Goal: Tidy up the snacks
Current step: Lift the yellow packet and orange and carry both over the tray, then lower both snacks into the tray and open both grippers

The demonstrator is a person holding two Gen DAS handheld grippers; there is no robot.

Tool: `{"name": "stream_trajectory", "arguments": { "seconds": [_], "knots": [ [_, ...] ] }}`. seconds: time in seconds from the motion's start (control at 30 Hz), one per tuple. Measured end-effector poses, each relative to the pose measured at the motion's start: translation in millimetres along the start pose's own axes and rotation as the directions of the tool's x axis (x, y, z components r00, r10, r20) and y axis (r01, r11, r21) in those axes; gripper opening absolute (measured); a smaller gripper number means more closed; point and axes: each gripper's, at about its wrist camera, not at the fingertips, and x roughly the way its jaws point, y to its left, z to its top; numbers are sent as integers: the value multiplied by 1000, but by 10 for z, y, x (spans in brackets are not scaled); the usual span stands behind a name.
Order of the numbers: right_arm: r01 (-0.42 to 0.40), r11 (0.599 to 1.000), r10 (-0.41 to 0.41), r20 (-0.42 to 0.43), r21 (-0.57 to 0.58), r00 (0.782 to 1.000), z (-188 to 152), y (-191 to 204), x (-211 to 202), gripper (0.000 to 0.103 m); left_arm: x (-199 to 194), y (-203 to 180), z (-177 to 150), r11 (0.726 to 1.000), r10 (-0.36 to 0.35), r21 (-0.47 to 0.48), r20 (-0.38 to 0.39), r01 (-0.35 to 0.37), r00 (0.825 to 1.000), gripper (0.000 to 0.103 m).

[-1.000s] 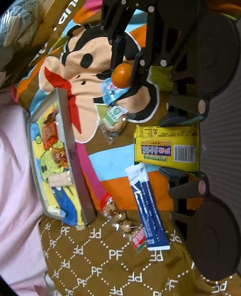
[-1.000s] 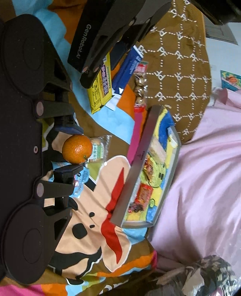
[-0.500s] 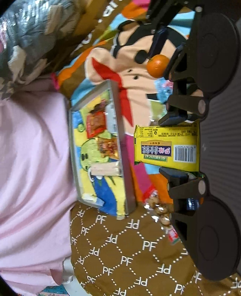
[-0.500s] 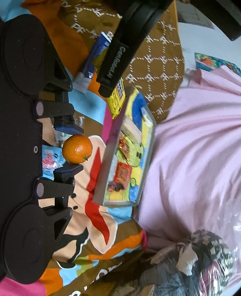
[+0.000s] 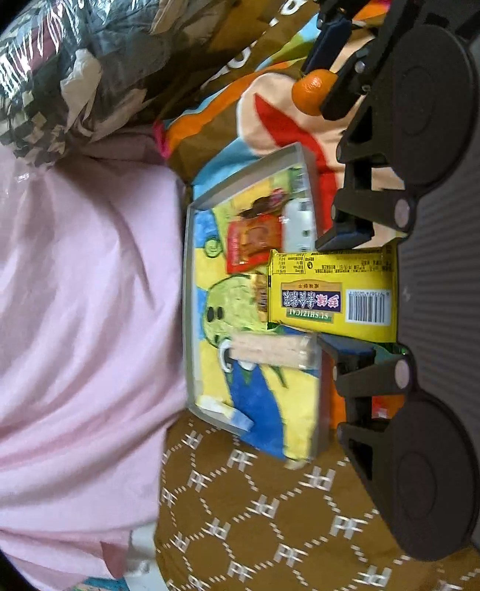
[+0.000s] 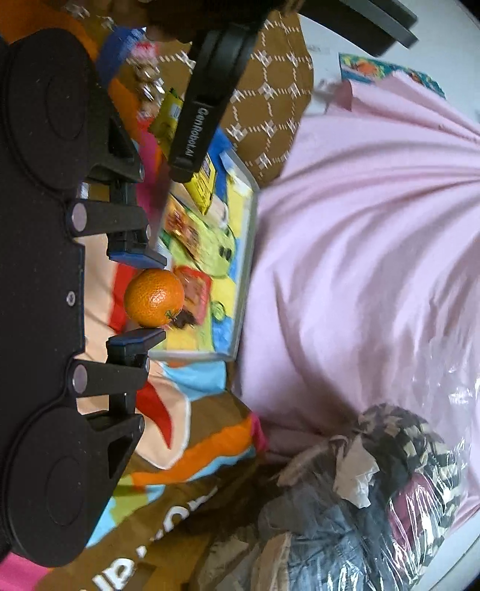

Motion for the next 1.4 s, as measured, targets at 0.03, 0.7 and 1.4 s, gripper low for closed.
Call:
{"name": "stream_trajectory", "arguments": {
  "seconds": [0.03,0.7,1.4],
  "knots": [
    [6,1000,-6,0,2,1000,35,-32,92,36,81,5,57,1000,-4,-4,4,4,1000,52],
    [24,999,-20,-82,40,996,-217,-297,1408,36,1317,-137,363,999,-28,-19,36,28,999,52],
    [27,998,-23,-57,64,998,-309,-298,1423,37,1421,-221,268,999,-25,-24,10,25,1000,57]
  ]
}}
